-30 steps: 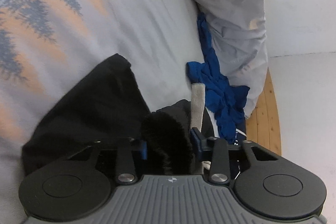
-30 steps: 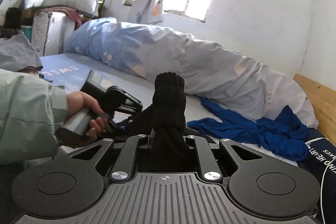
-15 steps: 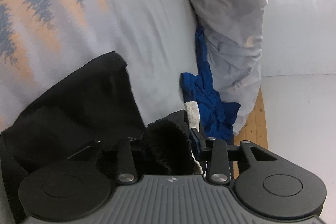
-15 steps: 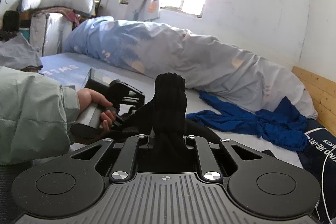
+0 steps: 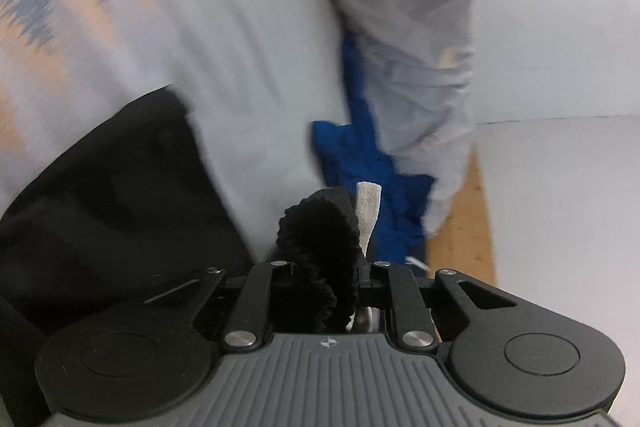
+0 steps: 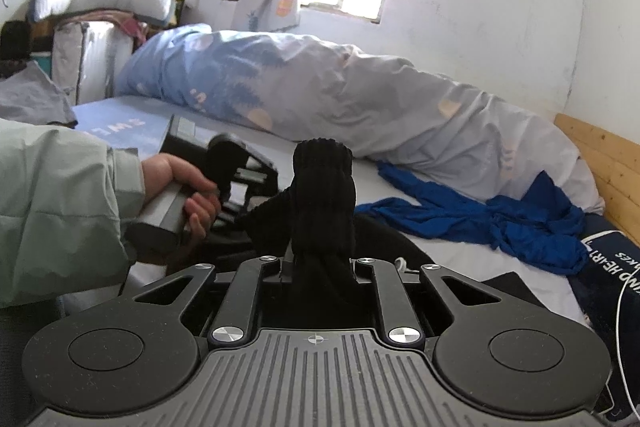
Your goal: Fold clothes
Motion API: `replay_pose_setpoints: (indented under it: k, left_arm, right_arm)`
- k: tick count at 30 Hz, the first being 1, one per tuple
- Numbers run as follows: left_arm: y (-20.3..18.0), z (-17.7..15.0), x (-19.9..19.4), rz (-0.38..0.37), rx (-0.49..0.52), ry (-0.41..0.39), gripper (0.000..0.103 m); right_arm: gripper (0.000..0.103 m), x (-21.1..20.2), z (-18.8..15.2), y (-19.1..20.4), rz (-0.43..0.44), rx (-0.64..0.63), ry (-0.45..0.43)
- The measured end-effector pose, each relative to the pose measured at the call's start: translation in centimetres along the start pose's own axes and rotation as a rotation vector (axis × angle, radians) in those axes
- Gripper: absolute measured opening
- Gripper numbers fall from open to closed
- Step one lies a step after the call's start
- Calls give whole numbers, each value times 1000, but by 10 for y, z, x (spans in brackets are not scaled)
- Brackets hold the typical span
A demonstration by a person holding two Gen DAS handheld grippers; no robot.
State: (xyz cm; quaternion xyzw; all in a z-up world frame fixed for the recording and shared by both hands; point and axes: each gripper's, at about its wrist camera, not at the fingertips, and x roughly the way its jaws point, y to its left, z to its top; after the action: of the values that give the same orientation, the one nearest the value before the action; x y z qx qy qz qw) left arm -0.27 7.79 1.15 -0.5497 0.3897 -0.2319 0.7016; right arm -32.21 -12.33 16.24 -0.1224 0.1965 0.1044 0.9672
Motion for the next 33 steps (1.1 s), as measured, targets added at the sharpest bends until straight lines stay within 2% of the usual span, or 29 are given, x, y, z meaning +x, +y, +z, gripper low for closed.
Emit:
replay_pose_setpoints:
  k: [6, 10, 18, 26, 30, 33]
  left_arm:
    - [-45, 2, -26, -43, 128, -39, 18]
    - [-101, 10, -52, -88, 213, -79, 18]
    - [-278, 8, -110, -161, 487, -175, 18]
    - [-434, -2, -161, -235, 652, -342, 18]
    - [-509, -8, -172, -224, 731, -393, 18]
    - [-562, -10, -174, -202, 786, -433, 18]
  right_arm:
    - [17, -5, 24, -3, 2, 25, -68]
    - [16, -13, 46, -10, 4, 46, -138]
    - [16, -60, 121, -48, 17, 77, -359]
    - [16, -119, 218, -97, 26, 44, -600]
    - [16, -148, 274, -127, 24, 5, -716]
    - [16, -156, 312, -154, 11, 5, -750]
